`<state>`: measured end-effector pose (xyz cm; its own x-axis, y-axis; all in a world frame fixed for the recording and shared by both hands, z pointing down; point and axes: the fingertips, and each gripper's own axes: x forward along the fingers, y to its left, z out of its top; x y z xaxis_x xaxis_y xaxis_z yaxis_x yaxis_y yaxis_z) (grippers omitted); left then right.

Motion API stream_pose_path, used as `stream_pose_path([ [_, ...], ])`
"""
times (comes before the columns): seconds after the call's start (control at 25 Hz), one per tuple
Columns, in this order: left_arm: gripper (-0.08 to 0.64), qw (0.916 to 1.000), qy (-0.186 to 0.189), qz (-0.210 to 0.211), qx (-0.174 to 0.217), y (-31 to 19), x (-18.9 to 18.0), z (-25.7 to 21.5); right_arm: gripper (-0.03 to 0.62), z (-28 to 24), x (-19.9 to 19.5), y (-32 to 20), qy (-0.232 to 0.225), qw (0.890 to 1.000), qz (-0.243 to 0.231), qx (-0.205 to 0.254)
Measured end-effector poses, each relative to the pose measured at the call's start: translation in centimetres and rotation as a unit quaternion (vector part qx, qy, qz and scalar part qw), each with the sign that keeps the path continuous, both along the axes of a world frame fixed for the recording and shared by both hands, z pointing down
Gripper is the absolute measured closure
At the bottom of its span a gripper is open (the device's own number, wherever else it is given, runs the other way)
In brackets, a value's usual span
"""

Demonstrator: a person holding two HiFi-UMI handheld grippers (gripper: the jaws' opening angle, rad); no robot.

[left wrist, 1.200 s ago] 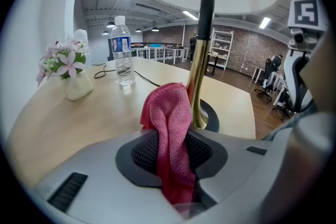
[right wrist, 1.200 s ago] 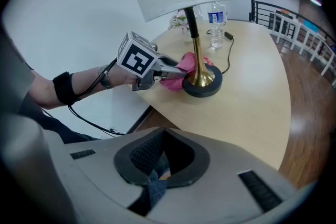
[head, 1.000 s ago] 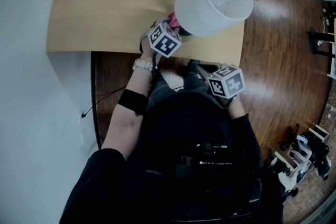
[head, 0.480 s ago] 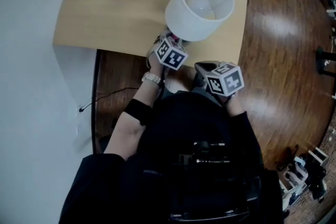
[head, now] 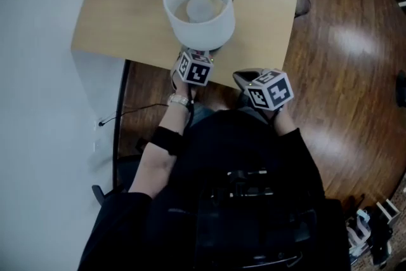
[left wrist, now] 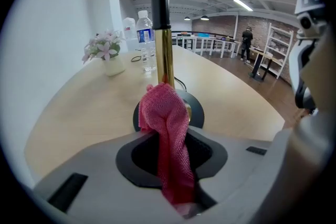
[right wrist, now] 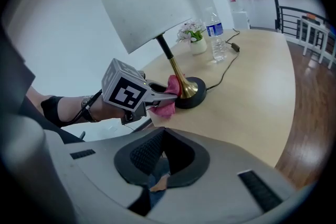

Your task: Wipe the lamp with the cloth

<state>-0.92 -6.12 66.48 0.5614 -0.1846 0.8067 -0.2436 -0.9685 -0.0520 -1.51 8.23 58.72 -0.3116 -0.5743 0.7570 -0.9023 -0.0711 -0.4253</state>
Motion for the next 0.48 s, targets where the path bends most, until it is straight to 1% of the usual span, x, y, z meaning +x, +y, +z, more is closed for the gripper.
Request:
stream_pose_path([
  [0.12, 0.446, 0.999, -0.002, -0.044, 0.004, 0.3, -0.2, 0.0, 0.588, 0.0, 1.4, 1.3, 0.0, 1.0, -0.013, 0.002],
  [0.2, 0.446, 0.9975, 0.007, -0.071, 0.004, 0.8, 0.1, 0.0, 0.588, 0.0, 2.5, 2.1, -0.001, 1.0, -0.021, 0.005],
  [0.36, 0.448, 0.9924, 0.025, -0.12, 0.012, 1.6, 0.7, 0.0, 0.588, 0.2, 4.6, 3.7, -0.002, 0.999, -0.036, 0.007],
  [0.48, 0.448, 0.9878, 0.024, -0.153, 0.016, 2.0, 1.0, -0.1, 0.588, 0.4, 5.8, 4.9, -0.009, 0.999, -0.047, 0.006],
])
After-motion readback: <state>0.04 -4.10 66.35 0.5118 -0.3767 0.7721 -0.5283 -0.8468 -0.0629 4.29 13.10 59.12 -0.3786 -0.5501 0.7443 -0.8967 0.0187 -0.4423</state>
